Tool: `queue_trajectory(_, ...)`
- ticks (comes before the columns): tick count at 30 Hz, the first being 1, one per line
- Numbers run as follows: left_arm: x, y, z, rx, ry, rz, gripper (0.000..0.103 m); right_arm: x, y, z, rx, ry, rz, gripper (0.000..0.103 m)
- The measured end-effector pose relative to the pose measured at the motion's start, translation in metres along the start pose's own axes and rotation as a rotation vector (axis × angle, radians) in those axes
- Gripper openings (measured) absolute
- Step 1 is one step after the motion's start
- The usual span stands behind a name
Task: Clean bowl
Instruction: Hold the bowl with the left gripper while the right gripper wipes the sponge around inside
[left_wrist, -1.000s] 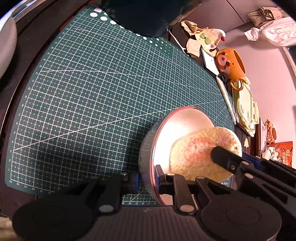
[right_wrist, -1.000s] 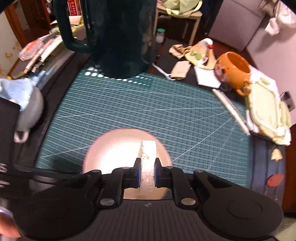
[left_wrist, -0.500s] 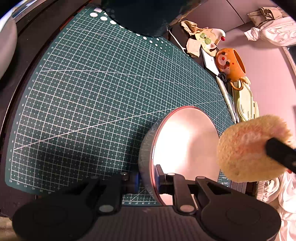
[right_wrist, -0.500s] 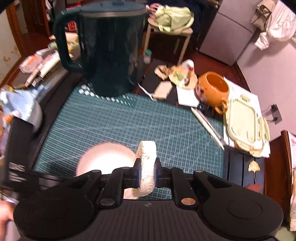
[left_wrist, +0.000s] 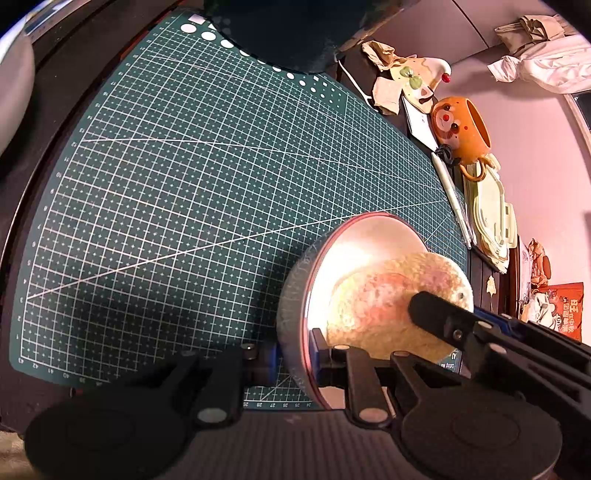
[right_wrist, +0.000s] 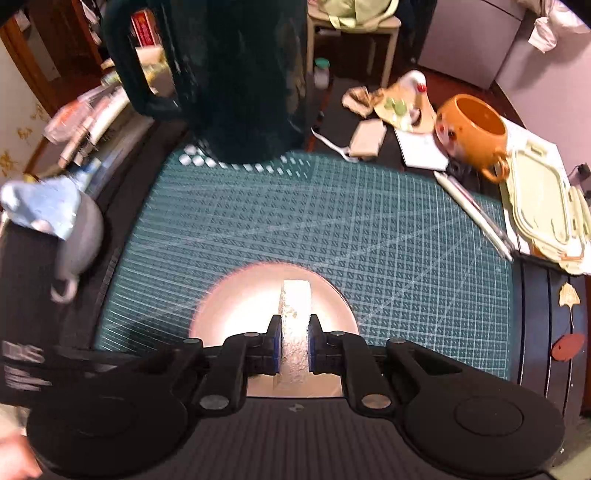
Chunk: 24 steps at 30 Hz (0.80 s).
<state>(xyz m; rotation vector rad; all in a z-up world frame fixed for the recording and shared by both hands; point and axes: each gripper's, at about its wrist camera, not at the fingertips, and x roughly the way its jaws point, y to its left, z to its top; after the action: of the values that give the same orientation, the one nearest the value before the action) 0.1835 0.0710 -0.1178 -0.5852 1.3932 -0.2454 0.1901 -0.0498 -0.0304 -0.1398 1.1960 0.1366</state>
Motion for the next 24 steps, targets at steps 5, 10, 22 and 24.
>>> queue_trajectory(5, 0.0, 0.0, 0.002, 0.004, 0.002, 0.002, 0.017, -0.011, -0.012, -0.001, -0.021, -0.018, -0.059, 0.012)
queue_trajectory(10, 0.0, 0.002, 0.003, 0.002, 0.002, 0.003, 0.016, -0.04, -0.023, 0.003, -0.011, -0.074, -0.047, 0.012)
queue_trajectory(22, 0.001, 0.002, 0.004, -0.001, 0.001, -0.002, 0.017, -0.025, -0.004, 0.003, -0.002, -0.052, 0.045, 0.012)
queue_trajectory(24, 0.001, 0.002, 0.004, -0.002, 0.001, -0.003, 0.017, -0.011, -0.002, 0.0, 0.004, -0.029, 0.045, 0.012)
